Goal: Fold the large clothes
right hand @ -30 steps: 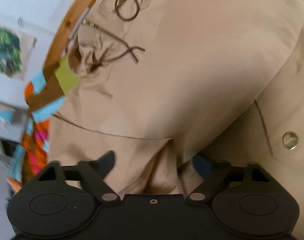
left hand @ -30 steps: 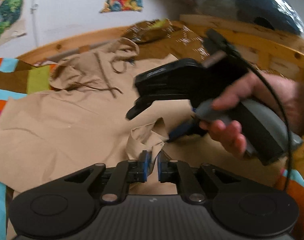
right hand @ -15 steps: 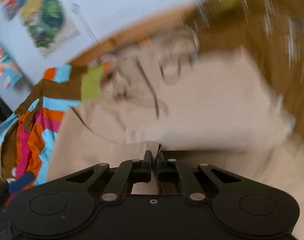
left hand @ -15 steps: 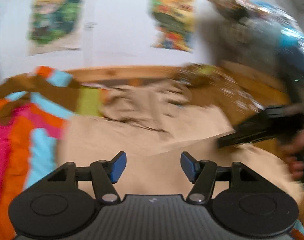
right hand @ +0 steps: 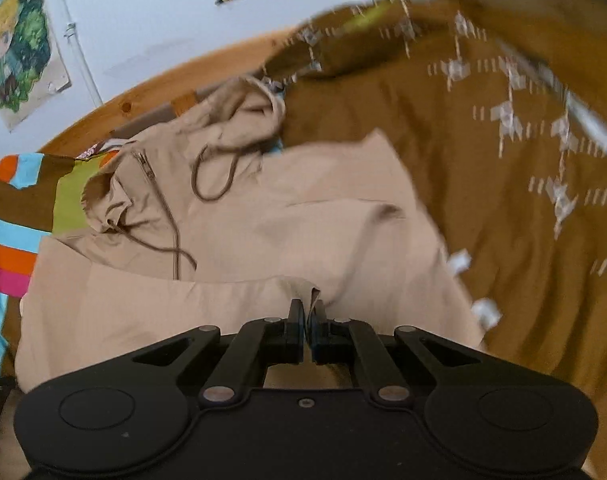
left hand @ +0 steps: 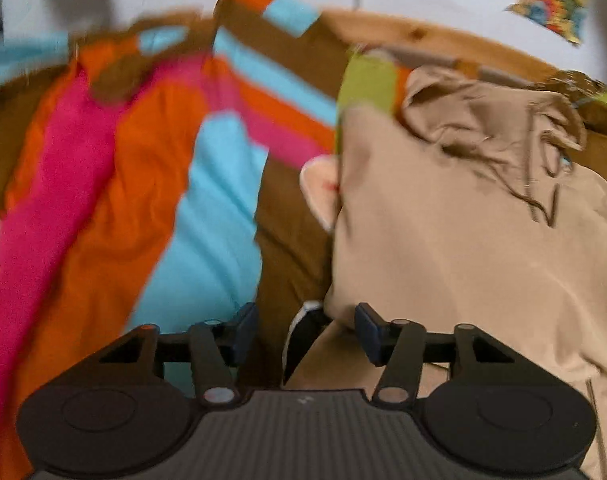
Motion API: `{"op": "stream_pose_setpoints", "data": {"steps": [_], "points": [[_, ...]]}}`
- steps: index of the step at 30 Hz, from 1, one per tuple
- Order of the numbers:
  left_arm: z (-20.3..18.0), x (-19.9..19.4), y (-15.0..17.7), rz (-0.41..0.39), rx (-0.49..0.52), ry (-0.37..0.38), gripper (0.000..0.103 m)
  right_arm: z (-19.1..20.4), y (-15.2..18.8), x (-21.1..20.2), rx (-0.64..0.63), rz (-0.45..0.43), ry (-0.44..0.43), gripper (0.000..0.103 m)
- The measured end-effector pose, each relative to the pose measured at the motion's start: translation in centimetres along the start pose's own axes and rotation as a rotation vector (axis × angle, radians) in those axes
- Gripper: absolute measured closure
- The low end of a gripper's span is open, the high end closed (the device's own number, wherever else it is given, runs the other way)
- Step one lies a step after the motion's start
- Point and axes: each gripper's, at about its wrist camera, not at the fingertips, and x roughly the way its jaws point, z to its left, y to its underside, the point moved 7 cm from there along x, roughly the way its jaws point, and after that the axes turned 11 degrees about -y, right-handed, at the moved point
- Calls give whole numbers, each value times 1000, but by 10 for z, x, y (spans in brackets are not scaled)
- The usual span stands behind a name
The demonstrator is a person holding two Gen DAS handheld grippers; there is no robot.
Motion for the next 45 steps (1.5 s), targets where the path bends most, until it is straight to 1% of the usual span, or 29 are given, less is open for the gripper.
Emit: {"op": "stream_pose_setpoints", "data": {"steps": [1,2,4,6,8,10,11,13,16,21,22,23,26,27,29,30,31,32,34,35,37,38,39,40,41,43,45], "points": [[3,3,2,15,-19,6,47,1,5,0,11,-6,-29,101],[4,4,2,18,-30,10,47,5,8,-2,-7,-15,-43,101],[2,-1,-1,-14,-24,14,47,23,10,-13,-92,-32,-62,101],[-4,-9,-1,-48,3,21,47,37,8,-26,-142,-54,-90,101],[-13,-12,1,-70,52,21,47,48,2,-37,-168,-69,-98,101],[-18,-10,6,-63,92,-2,47,54,-3,-41,-183,-69,-97,101],[-18,-6,7,-49,101,-18,47,54,-4,-42,-189,-66,-89,101],[-16,-3,9,-31,93,-26,47,51,-5,-41,-190,-59,-61,101],[-12,-2,9,-31,79,-41,45,40,-3,-31,-176,-54,-11,101],[-13,3,10,-24,83,-66,46,12,11,3,-174,-9,97,101],[-13,2,10,-27,88,-69,46,7,13,6,-159,-11,94,96],[-13,1,9,-33,90,-75,45,4,14,4,-142,-22,84,87],[-14,-6,6,-63,83,-98,45,-5,10,-11,-97,-84,45,72],[-16,-10,6,-77,78,-96,44,-9,7,-15,-95,-96,43,69],[-21,-19,4,-119,66,-70,41,-19,-3,-18,-83,-112,65,53],[-25,-26,4,-147,61,-47,37,-24,-8,-17,-71,-120,72,51],[-30,-32,4,-176,55,-7,35,-30,-14,-14,-55,-127,71,48],[-38,-37,5,-200,52,51,32,-35,-19,-8,-36,-126,61,44],[-56,-42,10,-212,62,174,30,-44,-29,7,-8,-111,34,39],[-69,-42,13,-208,68,260,30,-47,-32,14,-11,-106,36,38],[-93,-40,20,-190,95,370,30,-55,-39,28,-7,-96,44,38],[-103,-38,23,-175,119,408,30,-59,-40,32,6,-95,42,41],[-115,-35,25,-160,145,440,30,-61,-41,35,19,-98,32,45],[-127,-32,26,-151,173,462,31,-61,-41,36,22,-94,27,66],[-137,-29,26,-143,198,467,32,-60,-41,37,14,-81,26,82],[-157,-21,29,-96,276,448,36,-54,-40,35,-20,-65,9,84],[-163,-15,35,-89,331,418,37,-48,-42,28,-45,-67,3,87]]}}
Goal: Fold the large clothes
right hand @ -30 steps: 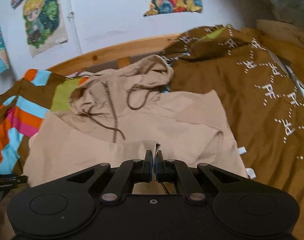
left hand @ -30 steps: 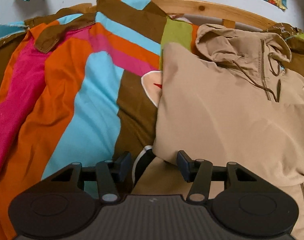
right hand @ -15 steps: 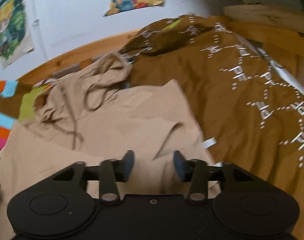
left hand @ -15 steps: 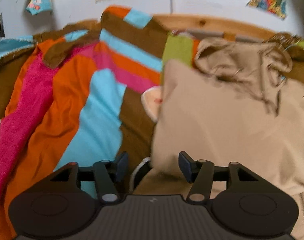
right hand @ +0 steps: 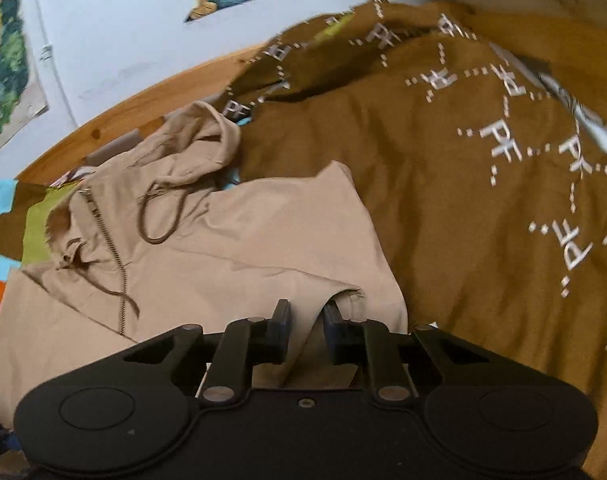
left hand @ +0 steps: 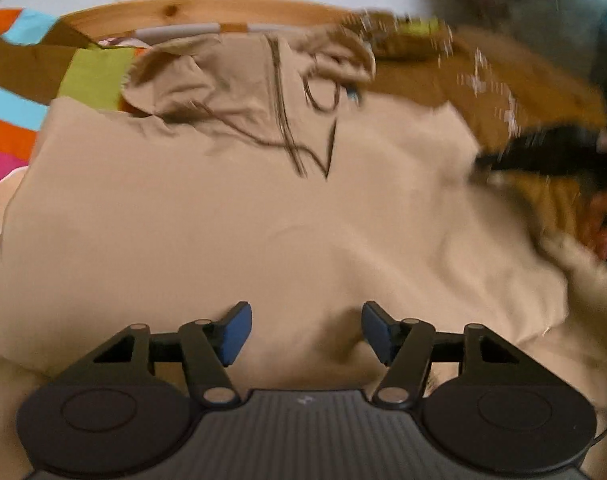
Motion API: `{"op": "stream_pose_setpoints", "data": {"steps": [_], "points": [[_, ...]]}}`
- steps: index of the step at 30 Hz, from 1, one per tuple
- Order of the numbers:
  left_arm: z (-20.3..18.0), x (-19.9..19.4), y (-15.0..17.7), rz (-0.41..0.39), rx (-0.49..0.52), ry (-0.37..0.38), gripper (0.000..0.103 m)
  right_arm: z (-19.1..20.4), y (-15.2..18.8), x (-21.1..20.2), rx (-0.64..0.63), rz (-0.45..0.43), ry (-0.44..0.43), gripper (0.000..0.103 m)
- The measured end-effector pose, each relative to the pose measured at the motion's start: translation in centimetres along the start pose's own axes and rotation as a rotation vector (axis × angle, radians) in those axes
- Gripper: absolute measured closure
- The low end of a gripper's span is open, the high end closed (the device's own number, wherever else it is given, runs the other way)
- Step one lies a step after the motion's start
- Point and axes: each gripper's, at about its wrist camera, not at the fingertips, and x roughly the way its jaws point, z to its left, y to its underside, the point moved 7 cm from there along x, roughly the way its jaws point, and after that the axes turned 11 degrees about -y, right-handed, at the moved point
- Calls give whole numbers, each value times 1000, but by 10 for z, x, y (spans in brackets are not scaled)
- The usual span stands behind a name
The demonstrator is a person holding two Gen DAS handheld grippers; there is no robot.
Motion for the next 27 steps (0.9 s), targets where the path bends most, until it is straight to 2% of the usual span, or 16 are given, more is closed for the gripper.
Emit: {"op": "stream_pose_setpoints", "data": {"steps": [2,5,9,12,13,15,16,17,20,22,24,27], "points": [[0,2,3,3,33,-12,37,4,-3,-7,1,-6,-22,93],[1,5,4,16,19,-13,36,16,-9,-18,-21,-31,-55,99],[-1,3,5,19,16,-11,36,34,-20,-40,12,-99,-119,101],[2,1,4,37,1,6,36,48,-31,-52,-10,-124,-124,101],[3,1,3,43,-9,15,36,52,-32,-53,-24,-117,-111,100],[7,0,1,57,-34,28,36,52,-29,-51,-22,-88,-75,89],[9,0,1,66,-47,34,36,49,-26,-52,-5,-78,-60,76],[11,0,0,73,-56,39,36,47,-21,-54,9,-73,-55,70],[16,-1,-2,99,-67,29,36,39,7,-64,66,-39,-54,65],[22,-6,-2,117,-68,33,36,34,34,-68,98,19,-55,56],[25,-14,-1,125,-72,77,36,30,60,-67,134,84,-58,54],[27,-26,4,161,-90,204,36,25,88,-59,191,163,-53,55]]}}
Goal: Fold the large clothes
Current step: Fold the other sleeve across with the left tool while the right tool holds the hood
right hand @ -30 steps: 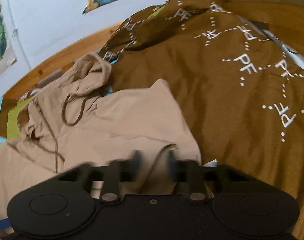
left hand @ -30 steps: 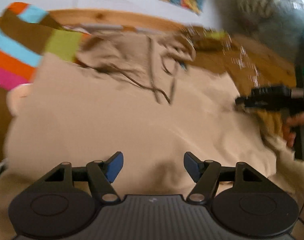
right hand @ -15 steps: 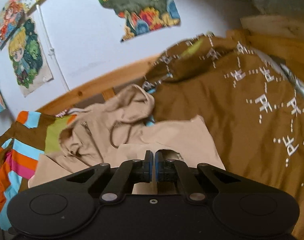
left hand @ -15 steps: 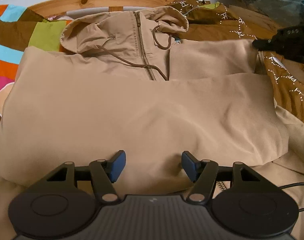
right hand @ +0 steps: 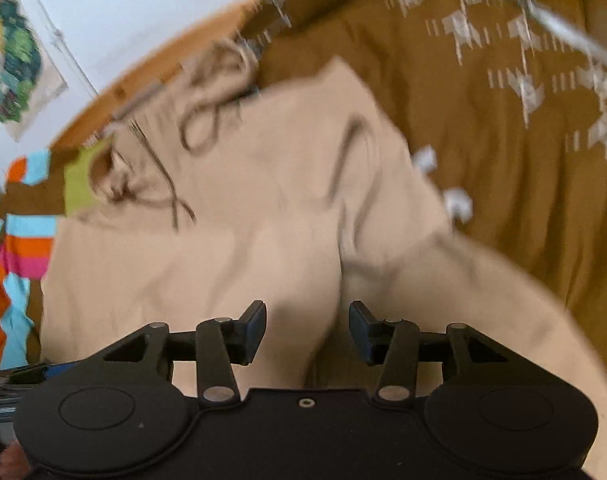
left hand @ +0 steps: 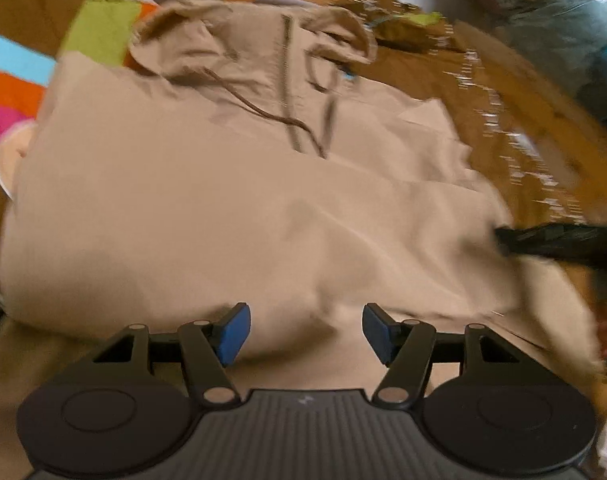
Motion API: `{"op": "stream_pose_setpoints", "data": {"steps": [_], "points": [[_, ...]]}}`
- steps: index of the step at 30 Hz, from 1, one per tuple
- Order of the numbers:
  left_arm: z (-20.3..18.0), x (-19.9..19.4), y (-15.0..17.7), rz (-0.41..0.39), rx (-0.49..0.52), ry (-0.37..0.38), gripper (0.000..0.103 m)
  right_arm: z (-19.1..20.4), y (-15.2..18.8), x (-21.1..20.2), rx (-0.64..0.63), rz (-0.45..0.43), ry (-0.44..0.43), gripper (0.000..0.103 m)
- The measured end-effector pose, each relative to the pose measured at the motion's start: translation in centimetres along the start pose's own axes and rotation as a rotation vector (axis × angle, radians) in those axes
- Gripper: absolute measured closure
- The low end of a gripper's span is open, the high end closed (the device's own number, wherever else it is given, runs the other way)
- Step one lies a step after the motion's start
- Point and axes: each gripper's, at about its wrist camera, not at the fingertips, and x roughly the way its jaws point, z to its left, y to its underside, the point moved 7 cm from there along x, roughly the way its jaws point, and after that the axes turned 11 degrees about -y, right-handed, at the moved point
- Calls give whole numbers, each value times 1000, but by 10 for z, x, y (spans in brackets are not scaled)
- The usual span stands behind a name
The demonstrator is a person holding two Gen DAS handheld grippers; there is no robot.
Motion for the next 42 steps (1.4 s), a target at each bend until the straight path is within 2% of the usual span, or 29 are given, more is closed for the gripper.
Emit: {"op": "stream_pose_setpoints", "data": {"steps": [1,2,3,4,5,10,12,15,19,22,25,31,33,35,38,40,42], "points": [[-1,-2,4,15,-4,31,36,-2,5,5,23,11,-10,60],[-2,-4,7,21,0,46,36,-1,7,7,42,16,-21,78],[-5,-6,9,22,11,57,36,1,6,9,53,13,-33,88],[-10,-6,10,22,33,70,36,5,2,8,48,1,-37,97],[-16,-7,11,20,56,82,36,9,-3,6,40,-13,-50,101],[-49,-15,18,16,169,187,36,52,-51,-27,-22,-97,-124,103],[-61,-15,22,1,183,202,36,75,-74,-40,-48,-136,-175,103],[-74,-8,22,-32,166,162,36,113,-106,-52,-132,-181,-218,103],[-69,-4,18,-106,50,79,36,150,-136,-63,-238,-215,-253,103],[-63,5,6,-140,-20,28,37,164,-144,-69,-290,-228,-260,103],[-61,17,-6,-167,-35,-1,37,165,-146,-71,-313,-220,-251,103],[-45,24,-14,-167,-103,27,37,149,-137,-75,-320,-208,-238,103],[-45,33,-21,-160,-148,-9,37,144,-135,-75,-307,-214,-239,103],[-47,42,-28,-166,-187,-96,42,141,-134,-72,-299,-214,-239,103],[-47,55,-40,-168,-275,-137,49,141,-133,-70,-309,-207,-236,103],[-48,65,-49,-151,-325,-147,62,140,-134,-68,-311,-206,-235,103],[-49,74,-54,-115,-343,-175,99,138,-135,-66,-305,-206,-234,103]]}}
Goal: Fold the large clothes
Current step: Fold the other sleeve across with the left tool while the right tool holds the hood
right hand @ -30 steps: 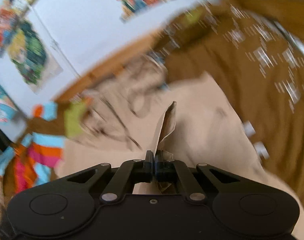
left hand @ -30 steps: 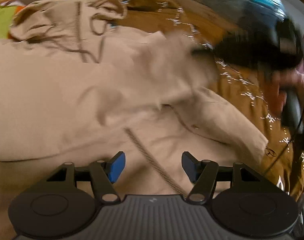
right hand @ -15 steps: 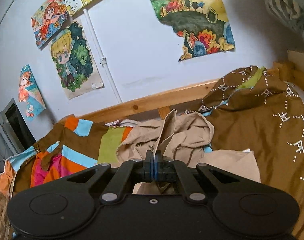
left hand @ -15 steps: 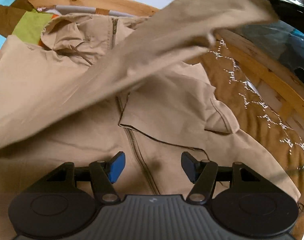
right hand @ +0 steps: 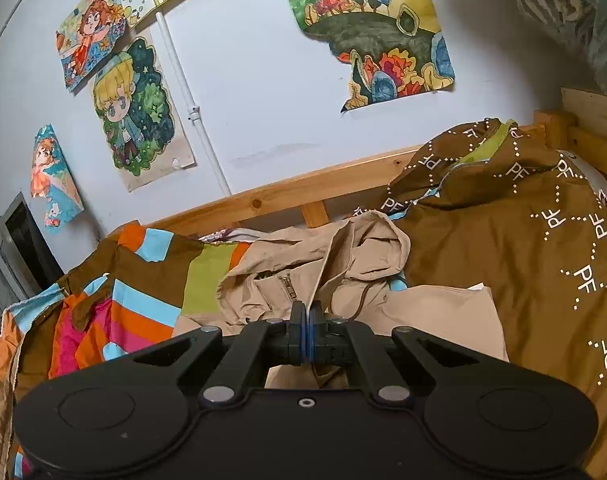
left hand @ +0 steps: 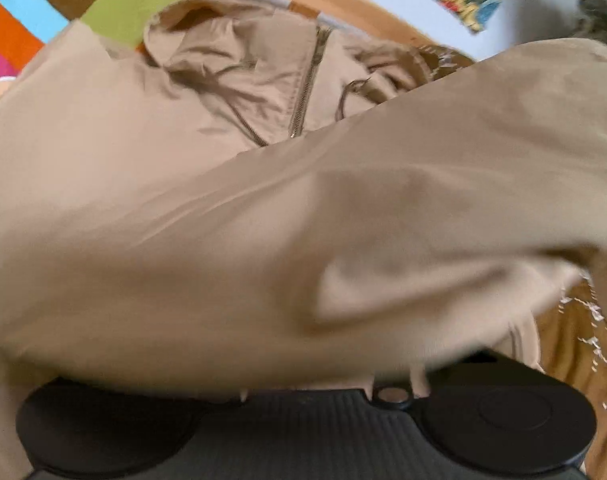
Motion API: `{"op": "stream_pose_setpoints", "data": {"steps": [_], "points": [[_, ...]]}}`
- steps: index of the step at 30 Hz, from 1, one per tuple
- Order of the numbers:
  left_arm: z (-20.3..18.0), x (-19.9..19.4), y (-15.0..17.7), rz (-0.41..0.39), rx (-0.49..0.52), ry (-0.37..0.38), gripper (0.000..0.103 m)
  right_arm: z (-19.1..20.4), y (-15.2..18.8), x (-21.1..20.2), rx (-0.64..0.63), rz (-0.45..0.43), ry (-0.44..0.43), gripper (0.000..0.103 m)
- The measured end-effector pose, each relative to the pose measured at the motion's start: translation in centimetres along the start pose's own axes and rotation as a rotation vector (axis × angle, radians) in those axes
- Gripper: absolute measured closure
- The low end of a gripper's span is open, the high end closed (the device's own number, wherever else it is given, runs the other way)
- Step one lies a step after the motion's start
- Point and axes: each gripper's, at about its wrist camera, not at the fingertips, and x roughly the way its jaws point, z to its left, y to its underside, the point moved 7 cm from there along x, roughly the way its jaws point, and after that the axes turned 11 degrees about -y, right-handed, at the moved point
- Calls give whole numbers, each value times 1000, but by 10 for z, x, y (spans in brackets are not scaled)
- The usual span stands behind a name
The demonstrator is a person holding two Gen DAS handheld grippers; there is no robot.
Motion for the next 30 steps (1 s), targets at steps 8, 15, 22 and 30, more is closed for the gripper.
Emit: {"op": "stream_pose_setpoints", "data": {"steps": [8,15,22,30], "points": [[-2,-24,-7,-69,0,2,103,-6,-1,1,29,-14,10,103],[27,-70,13,7,28,25,103,1,-5,5,0,-14,26,103],[96,-95,16,163,79,0,103,-4,11,-12,76,-14,55,103],[151,-106,11,236,114,-35,103,-7,55,-26,142,33,99,103]]}}
